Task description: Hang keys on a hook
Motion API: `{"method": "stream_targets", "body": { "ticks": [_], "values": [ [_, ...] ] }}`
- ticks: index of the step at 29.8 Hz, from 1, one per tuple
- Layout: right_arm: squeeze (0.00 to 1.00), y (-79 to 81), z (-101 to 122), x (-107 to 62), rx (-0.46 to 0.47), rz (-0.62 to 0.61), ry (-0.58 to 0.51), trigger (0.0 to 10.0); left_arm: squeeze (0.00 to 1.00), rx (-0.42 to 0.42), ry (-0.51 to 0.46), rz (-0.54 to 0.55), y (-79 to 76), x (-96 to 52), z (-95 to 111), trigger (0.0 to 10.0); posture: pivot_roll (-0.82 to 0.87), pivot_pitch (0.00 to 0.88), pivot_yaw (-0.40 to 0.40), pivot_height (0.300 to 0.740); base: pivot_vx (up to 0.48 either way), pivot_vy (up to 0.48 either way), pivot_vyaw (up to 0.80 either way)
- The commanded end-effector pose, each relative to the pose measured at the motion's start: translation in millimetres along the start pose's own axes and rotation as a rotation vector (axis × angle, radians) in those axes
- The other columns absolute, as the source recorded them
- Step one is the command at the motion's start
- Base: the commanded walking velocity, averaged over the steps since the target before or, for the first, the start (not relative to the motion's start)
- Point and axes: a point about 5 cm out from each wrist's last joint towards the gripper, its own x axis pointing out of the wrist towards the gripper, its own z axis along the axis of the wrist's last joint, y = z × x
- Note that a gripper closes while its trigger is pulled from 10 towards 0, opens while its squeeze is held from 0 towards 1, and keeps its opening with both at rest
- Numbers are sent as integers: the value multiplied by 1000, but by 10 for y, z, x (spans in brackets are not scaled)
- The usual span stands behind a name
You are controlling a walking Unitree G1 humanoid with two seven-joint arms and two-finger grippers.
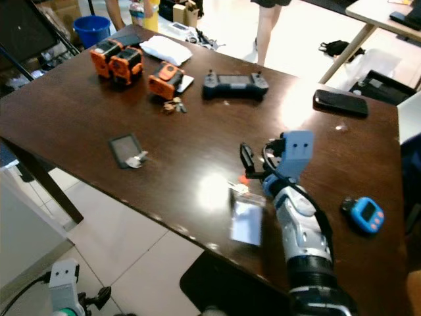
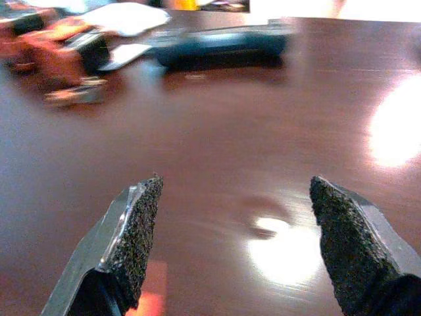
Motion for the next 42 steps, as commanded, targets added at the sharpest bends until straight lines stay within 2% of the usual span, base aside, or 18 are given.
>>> {"method": "stream_targets", "body": {
  "ticks": [1, 3, 4, 13, 14, 17, 18, 22, 26, 27, 28, 29, 31, 32, 38, 39, 40, 42],
  "values": [
    [0, -4, -6, -5, 7, -5, 6, 10000, 0, -3, 23, 18, 48, -23, -52, 10000, -86, 91, 8, 740, 0, 0, 0],
    [0, 24, 29, -20, 16, 46, 2, 10000, 0, -1, 25, 18, 44, -23, -58, 10000, -87, 95, 6, 740, 0, 0, 0],
    [0, 62, 45, -52, -4, 110, 21, 10000, 0, 1, 28, 16, 38, -23, -66, 10000, -87, 95, 6, 740, 0, 0, 0],
    [0, 121, 95, -148, -46, 229, 45, 10000, 0, 14, 45, 11, 25, -35, -127, 10000, -98, 109, 5, 740, 0, 0, 0],
    [0, 241, 97, -182, -37, 314, 37, 10000, 0, 15, 48, 10, 24, -37, -135, 10000, -100, 113, 6, 740, 0, 0, 0],
    [0, 341, 73, -213, -34, 378, 48, 10000, 0, 16, 49, 9, 23, -39, -141, 10000, -100, 113, 6, 740, 0, 0, 0],
    [0, 460, -31, -270, -60, 446, 116, 10000, 0, 17, 52, 5, 19, -41, -152, 10000, -96, 120, 2, 740, 0, 0, 0],
    [0, 466, -68, -281, -76, 442, 144, 10000, 0, 16, 53, 3, 16, -42, -157, 10000, -97, 121, 2, 740, 0, 0, 0],
    [0, 399, -96, -257, -113, 356, 204, 10000, 0, 16, 60, -5, 10, -46, -177, 10000, -100, 122, 4, 740, 0, 0, 0],
    [0, 358, -104, -244, -127, 313, 223, 8431, 0, 16, 63, -8, 7, -47, -183, 10000, -100, 123, 5, 740, 0, 0, 0],
    [0, 358, -104, -244, -127, 313, 223, 8431, 0, 16, 63, -8, 7, -47, -183, 10000, -100, 123, 5, 740, 0, 0, 0],
    [0, 321, -100, -234, -130, 277, 230, 2627, 0, 13, 64, -11, 4, -48, -187, 10000, -100, 124, 6, 740, 0, 0, 0],
    [0, 321, -100, -234, -130, 277, 230, 2627, 0, 13, 64, -11, 4, -48, -187, 10000, -100, 124, 6, 740, 0, 0, 0],
    [0, 294, -93, -231, -128, 254, 230, 0, 0, 12, 64, -14, 2, -48, -190, 10000, -100, 124, 6, 740, 0, 0, 0],
    [0, 266, -66, -238, -128, 233, 224, 0, 0, 9, 63, -19, -6, -48, -193, 10000, -99, 125, 7, 740, 0, 0, 0],
    [0, 282, -62, -245, -132, 238, 229, 8627, 0, 9, 63, -21, -7, -47, -192, 10000, -98, 124, 7, 740, 0, 0, 0],
    [0, 310, -66, -258, -132, 249, 240, 10000, 0, 10, 62, -21, -7, -47, -191, 10000, -98, 124, 7, 740, 0, 0, 0],
    [0, 342, -77, -272, -132, 262, 253, 10000, 0, 11, 61, -20, -6, -47, -187, 10000, -97, 125, 8, 740, 0, 0, 0]
  ]
}}
